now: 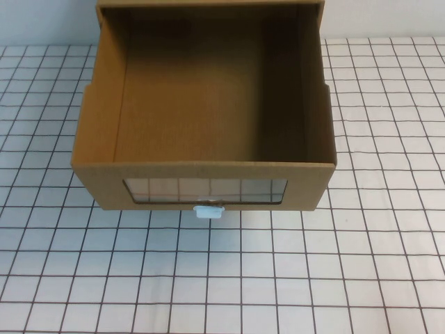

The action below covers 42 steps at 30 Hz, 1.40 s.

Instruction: Close the shoe box

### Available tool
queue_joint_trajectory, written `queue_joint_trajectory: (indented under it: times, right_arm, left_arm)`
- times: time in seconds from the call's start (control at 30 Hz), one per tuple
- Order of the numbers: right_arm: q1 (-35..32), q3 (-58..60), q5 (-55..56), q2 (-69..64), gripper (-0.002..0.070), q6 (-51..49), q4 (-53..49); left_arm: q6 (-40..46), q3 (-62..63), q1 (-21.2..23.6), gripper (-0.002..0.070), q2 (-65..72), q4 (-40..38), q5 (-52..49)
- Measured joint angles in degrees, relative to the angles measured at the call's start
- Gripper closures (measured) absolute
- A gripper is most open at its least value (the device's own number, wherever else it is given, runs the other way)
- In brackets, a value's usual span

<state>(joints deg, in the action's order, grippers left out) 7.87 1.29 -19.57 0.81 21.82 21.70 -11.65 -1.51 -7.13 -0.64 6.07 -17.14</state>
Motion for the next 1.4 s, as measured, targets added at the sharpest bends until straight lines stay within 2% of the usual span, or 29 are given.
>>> queue_joint_trajectory:
  times: [0.13, 0.27, 0.47, 0.9, 1.03, 1.2, 1.3, 1.4]
  right_arm:
    - [0.00, 0.00, 9.21, 0.00, 0.0690, 0.00, 0.00]
    - [0.00, 0.00, 20.38, 0.00, 0.0689, 0.00, 0.21]
    - [0.00, 0.00, 26.73, 0.00, 0.0689, 0.00, 0.57]
    - [0.00, 0.00, 28.30, 0.00, 0.0690, 0.00, 0.71]
    - [0.00, 0.08, 37.27, 0.00, 0.0690, 0.00, 0.82]
    - [0.00, -0.62, 55.36, 0.00, 0.0689, -6.33, 1.16]
    - [0.00, -4.31, 58.15, 0.00, 0.0689, -10.29, 1.01]
    - [0.00, -9.15, 57.84, 0.00, 0.0690, -11.55, -1.80]
  left_arm:
    - [-0.39, 0.00, 0.00, 0.0680, 0.00, 0.00, 7.80]
    - [-0.58, 0.00, 0.00, 0.0680, 0.00, 0.00, 21.00]
    - [-1.04, 0.00, 0.00, 0.0680, 0.00, 0.00, 37.68]
    - [-1.41, 0.00, 0.00, 0.0680, 0.00, 0.00, 38.58]
    - [-1.54, 0.00, 0.00, 0.0680, 0.00, 0.00, 42.12]
    - [-1.67, 0.00, 0.00, 0.0680, 0.00, 0.00, 54.08]
    - [-1.67, 0.23, 0.00, 0.0680, -0.14, -1.71, 59.44]
    - [-1.67, 2.78, 0.00, 0.0680, -0.18, -5.70, 59.72]
